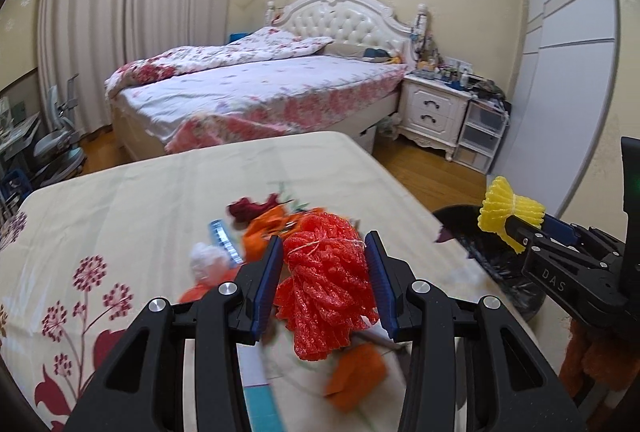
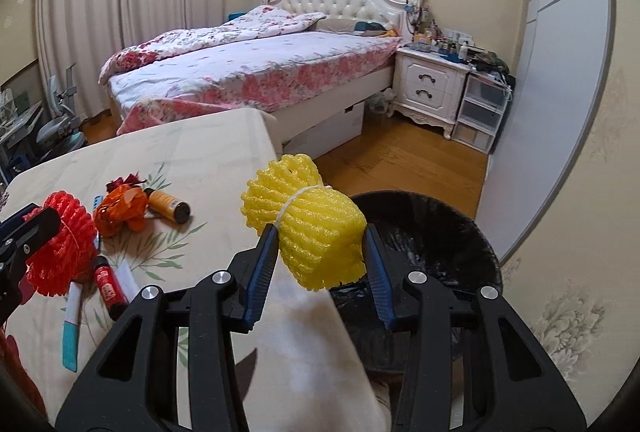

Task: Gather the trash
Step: 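Carry both nets over the black bin and open both tools to drop them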

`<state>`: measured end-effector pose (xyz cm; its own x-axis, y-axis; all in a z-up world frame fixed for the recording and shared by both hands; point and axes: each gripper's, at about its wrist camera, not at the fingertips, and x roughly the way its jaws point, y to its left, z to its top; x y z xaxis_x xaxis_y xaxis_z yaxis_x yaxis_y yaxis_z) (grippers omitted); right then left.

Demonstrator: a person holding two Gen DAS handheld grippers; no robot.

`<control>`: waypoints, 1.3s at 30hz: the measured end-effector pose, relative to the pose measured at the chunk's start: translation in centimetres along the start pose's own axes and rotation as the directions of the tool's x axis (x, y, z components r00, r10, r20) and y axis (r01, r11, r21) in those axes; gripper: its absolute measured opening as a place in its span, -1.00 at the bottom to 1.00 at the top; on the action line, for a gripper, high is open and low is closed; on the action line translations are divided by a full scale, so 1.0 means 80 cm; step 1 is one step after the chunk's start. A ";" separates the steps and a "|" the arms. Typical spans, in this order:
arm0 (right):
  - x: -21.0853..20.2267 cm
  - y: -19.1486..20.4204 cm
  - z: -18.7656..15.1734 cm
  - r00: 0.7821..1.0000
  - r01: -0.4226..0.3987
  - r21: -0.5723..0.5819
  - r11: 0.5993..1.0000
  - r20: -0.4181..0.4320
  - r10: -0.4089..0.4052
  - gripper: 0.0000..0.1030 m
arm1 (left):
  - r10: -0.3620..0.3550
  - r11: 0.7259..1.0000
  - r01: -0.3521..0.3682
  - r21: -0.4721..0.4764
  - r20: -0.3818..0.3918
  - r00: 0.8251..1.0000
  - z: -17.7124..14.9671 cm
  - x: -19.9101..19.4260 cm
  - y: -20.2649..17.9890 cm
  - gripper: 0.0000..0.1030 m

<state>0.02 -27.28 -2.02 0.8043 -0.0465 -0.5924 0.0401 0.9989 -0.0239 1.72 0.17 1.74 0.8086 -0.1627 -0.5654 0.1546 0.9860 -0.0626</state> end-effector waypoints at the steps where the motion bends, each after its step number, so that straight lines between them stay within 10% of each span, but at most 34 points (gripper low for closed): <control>1: 0.000 -0.005 -0.001 1.000 0.010 0.009 1.000 0.002 -0.010 -0.18 | -0.009 1.000 0.009 0.007 0.003 1.000 0.002 0.002 -0.007 -0.17; 39: 0.088 -0.134 -0.013 0.983 0.181 0.212 0.960 -0.069 -0.170 -0.08 | -0.146 0.962 0.163 0.217 -0.096 0.985 0.033 0.172 -0.184 0.00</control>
<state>4.62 -38.31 -6.75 0.7430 -0.2157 -0.6336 0.3104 0.9497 0.0407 12.08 -16.70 -2.92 0.7193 -0.3002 -0.6264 0.4042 0.9143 0.0261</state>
